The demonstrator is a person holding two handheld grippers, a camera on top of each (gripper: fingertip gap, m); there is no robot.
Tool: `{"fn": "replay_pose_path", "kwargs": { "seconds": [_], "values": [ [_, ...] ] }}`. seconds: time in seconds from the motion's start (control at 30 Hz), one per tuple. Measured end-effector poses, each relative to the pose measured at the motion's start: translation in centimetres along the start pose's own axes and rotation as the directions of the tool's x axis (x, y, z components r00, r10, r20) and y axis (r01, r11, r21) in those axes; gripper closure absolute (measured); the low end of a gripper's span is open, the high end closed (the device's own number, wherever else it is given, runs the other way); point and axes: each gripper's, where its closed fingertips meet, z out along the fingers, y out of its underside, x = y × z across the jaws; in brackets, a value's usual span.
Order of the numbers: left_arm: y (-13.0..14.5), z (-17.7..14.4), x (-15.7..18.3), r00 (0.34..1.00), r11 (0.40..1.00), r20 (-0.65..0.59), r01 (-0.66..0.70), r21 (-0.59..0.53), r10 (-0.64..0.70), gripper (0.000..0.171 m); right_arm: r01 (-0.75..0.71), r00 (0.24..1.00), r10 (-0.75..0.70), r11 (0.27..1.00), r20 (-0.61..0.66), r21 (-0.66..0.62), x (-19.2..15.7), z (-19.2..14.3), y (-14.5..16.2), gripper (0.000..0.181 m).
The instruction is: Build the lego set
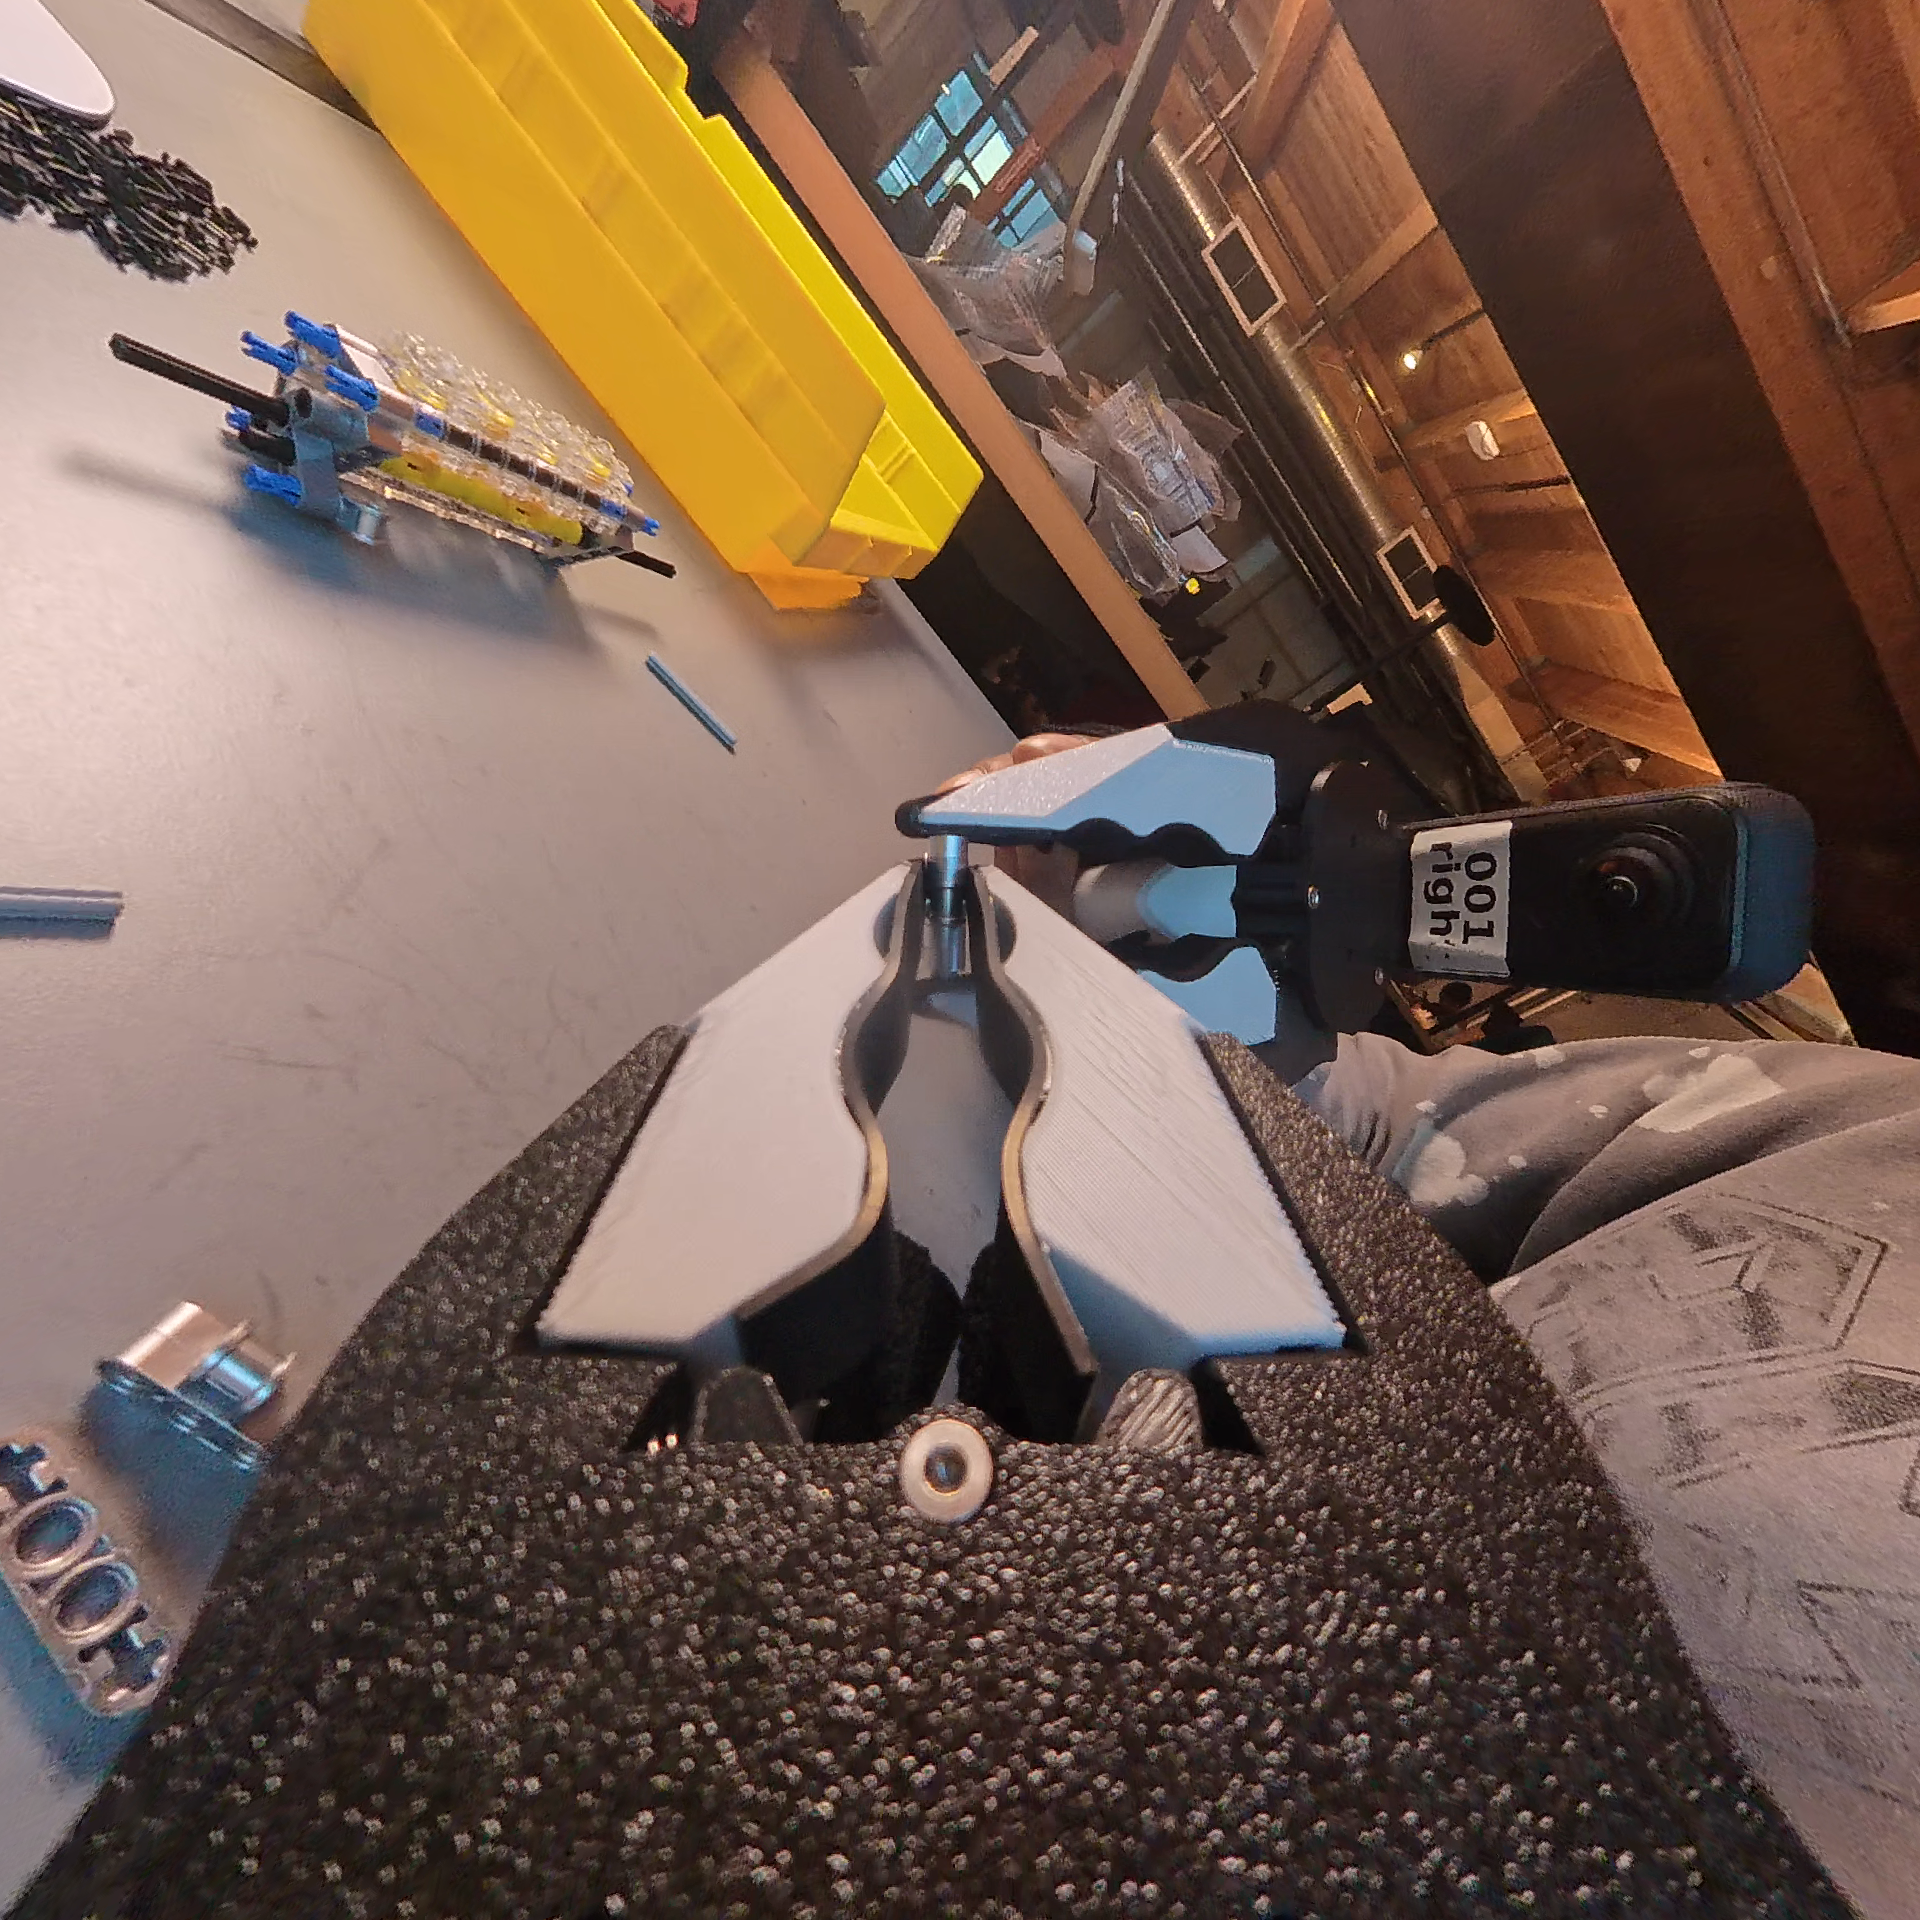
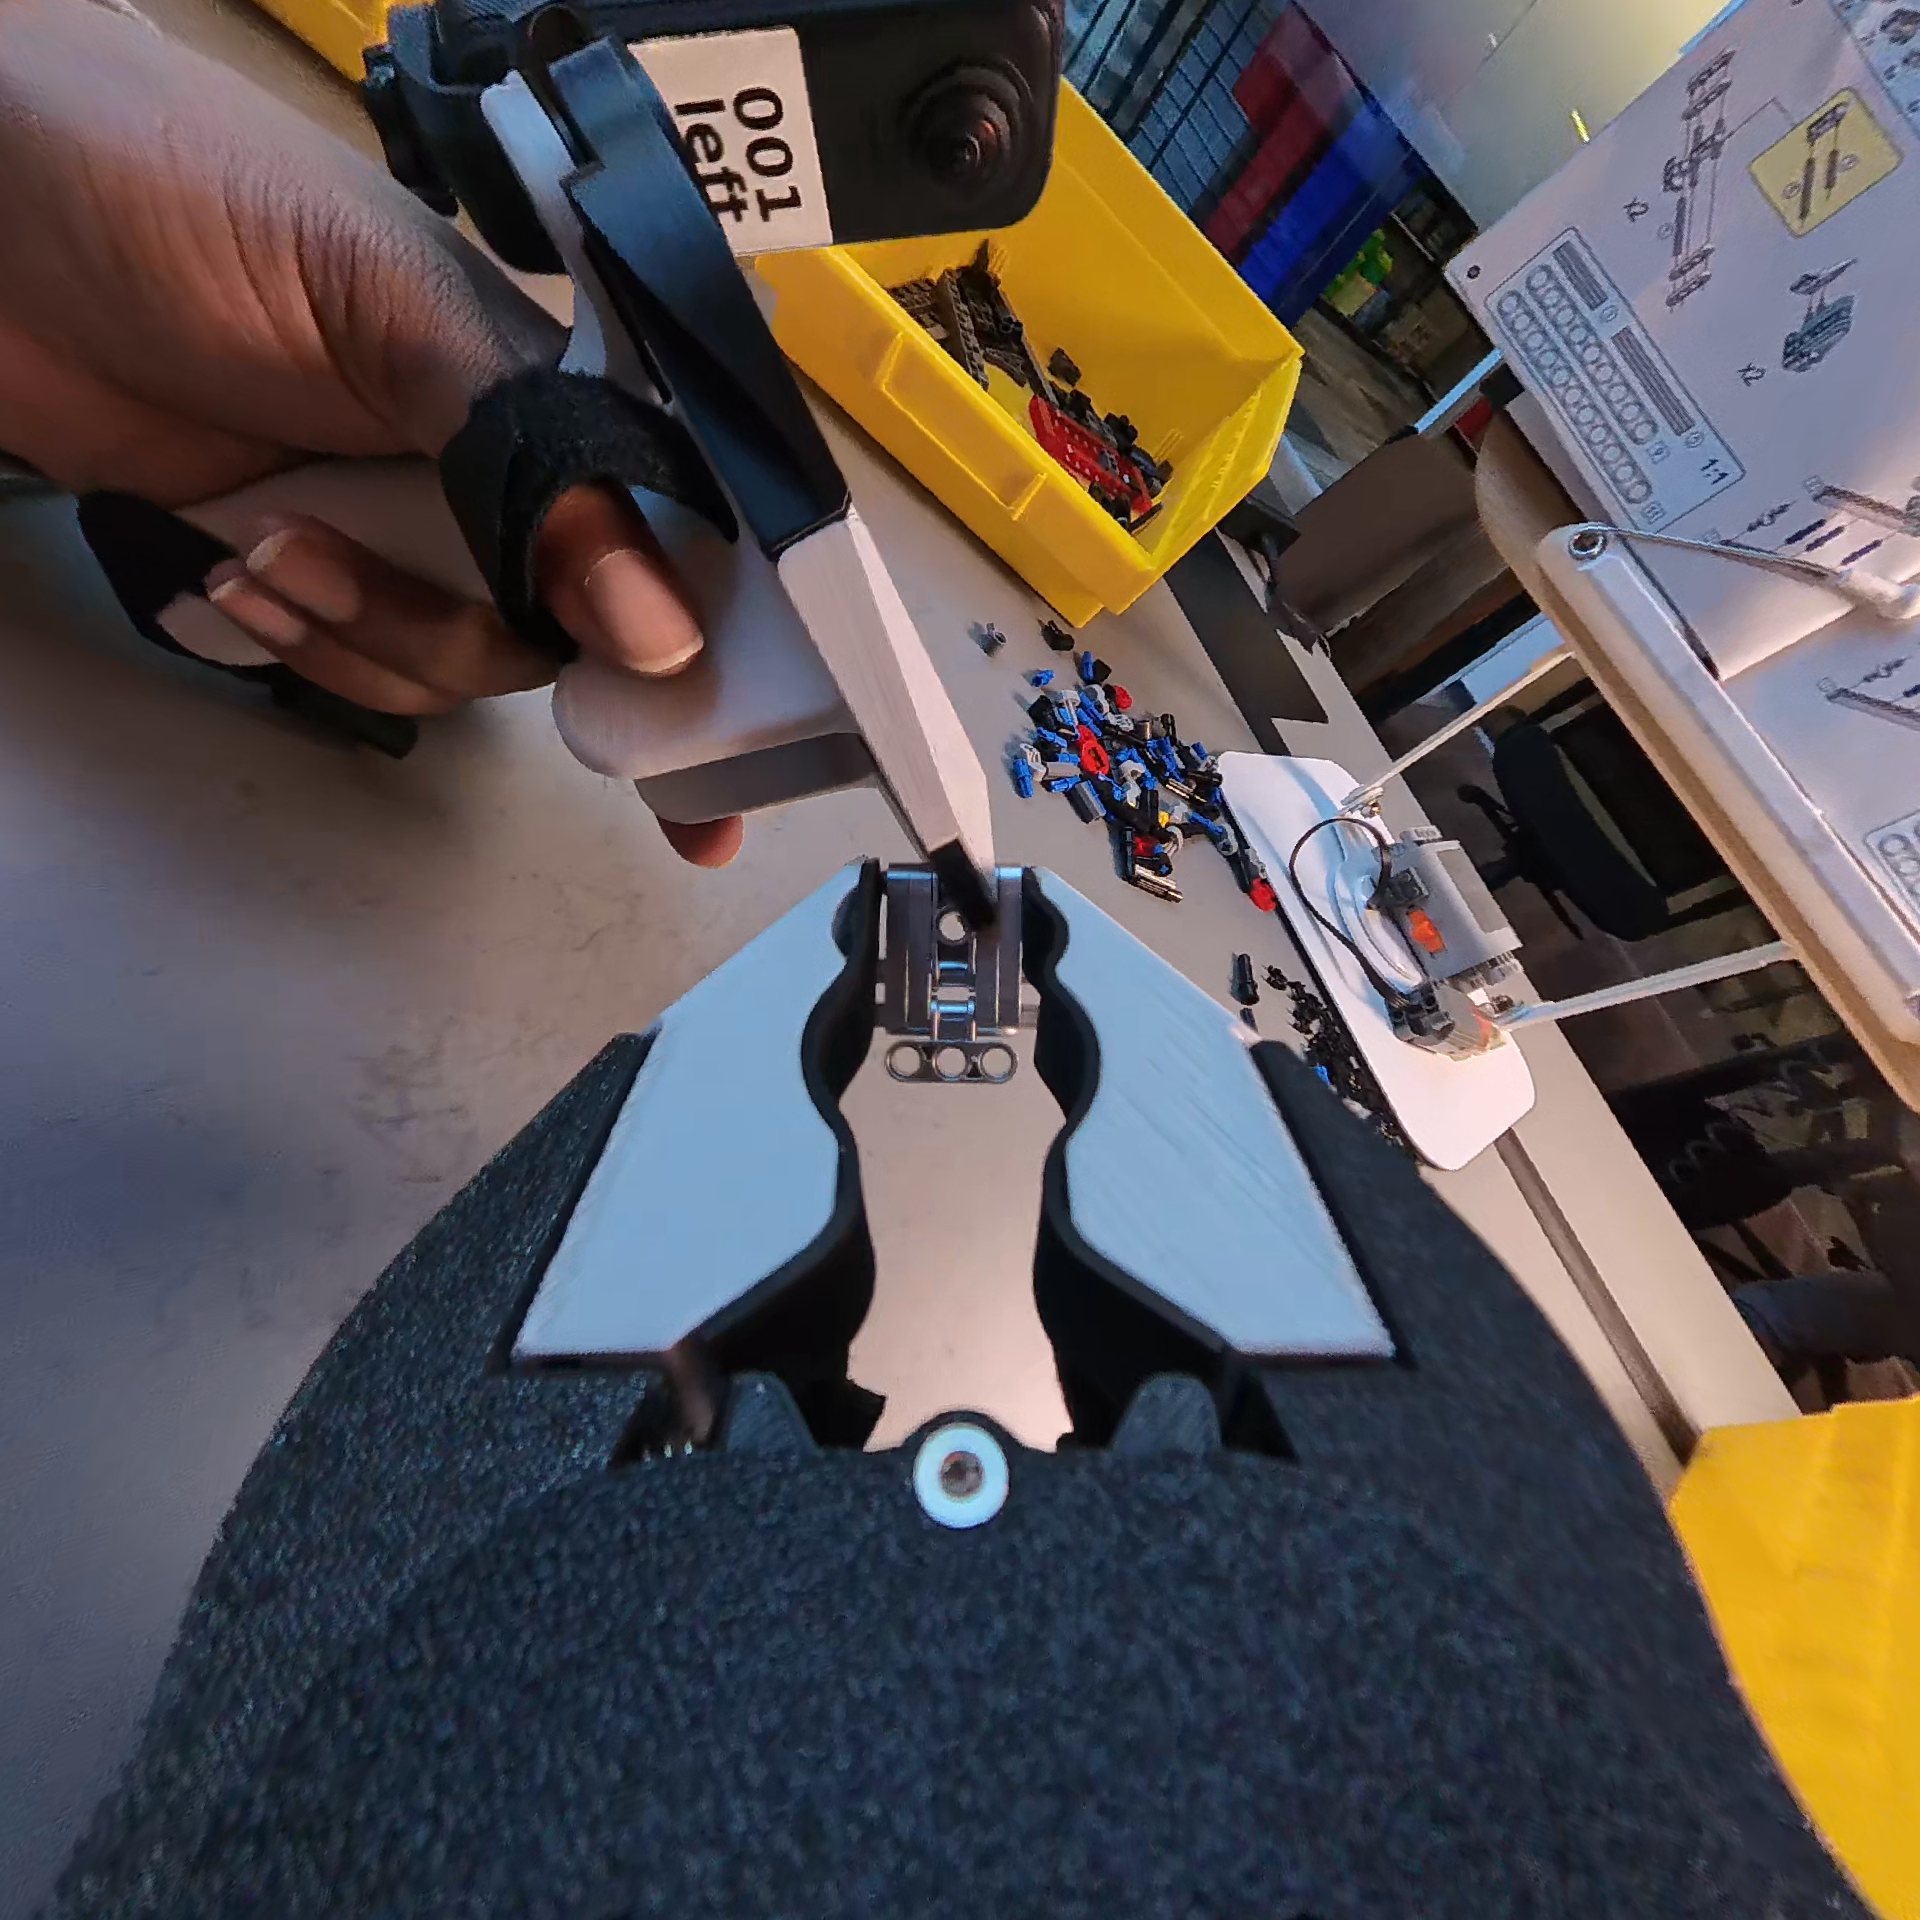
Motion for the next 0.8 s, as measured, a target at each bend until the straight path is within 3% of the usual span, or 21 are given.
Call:
{"fn": "replay_pose_path", "kwargs": {
  "seconds": [0.4, 0.67, 0.8],
  "values": [
    [0.1, 0.2, -0.3, 0.998, 0.999, 0.049, -0.030, 0.012, 0.030, 0.165, 0.052, 0.998, -0.053, 0.998, -0.015, -0.027, 0.0, 0.1, 0.2, 0.159],
    [0.9, 0.1, -0.2, 0.999, 0.998, 0.025, -0.029, -0.053, 0.030, 0.165, 0.084, 0.995, -0.081, 0.996, 0.063, -0.032, -0.9, 0.0, 0.3, 0.159],
    [0.6, 0.1, 0.9, 0.998, 0.997, -0.037, -0.053, -0.047, 0.051, 0.163, -0.018, 0.992, 0.009, 0.997, 0.128, 0.075, -0.9, -0.7, -0.5, 0.158]
  ]
}}
